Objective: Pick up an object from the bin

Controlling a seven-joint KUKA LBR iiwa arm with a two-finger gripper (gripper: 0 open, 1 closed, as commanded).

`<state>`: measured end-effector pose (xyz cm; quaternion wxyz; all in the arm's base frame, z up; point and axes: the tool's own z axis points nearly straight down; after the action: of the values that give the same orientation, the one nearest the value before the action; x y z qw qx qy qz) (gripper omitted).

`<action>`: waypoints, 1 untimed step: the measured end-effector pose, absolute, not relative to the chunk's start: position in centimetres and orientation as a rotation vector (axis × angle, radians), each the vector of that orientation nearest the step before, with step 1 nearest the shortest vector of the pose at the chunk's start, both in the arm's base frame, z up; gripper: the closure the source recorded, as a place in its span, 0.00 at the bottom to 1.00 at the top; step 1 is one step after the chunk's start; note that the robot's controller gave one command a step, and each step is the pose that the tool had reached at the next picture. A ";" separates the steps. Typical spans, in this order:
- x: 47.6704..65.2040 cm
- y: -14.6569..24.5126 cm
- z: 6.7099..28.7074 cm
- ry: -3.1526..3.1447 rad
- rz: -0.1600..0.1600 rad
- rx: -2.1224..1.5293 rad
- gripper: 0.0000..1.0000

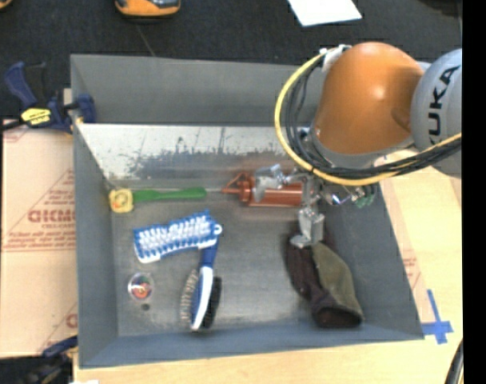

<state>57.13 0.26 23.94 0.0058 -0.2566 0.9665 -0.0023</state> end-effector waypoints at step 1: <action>59.5 -0.3 20.0 3.004 -0.014 -0.817 0.00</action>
Offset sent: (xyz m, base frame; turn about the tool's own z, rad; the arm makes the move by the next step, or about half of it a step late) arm 0.0100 -0.0002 -0.1085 0.0356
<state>59.53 -0.32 19.95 0.0143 -0.2625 0.9648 -0.0046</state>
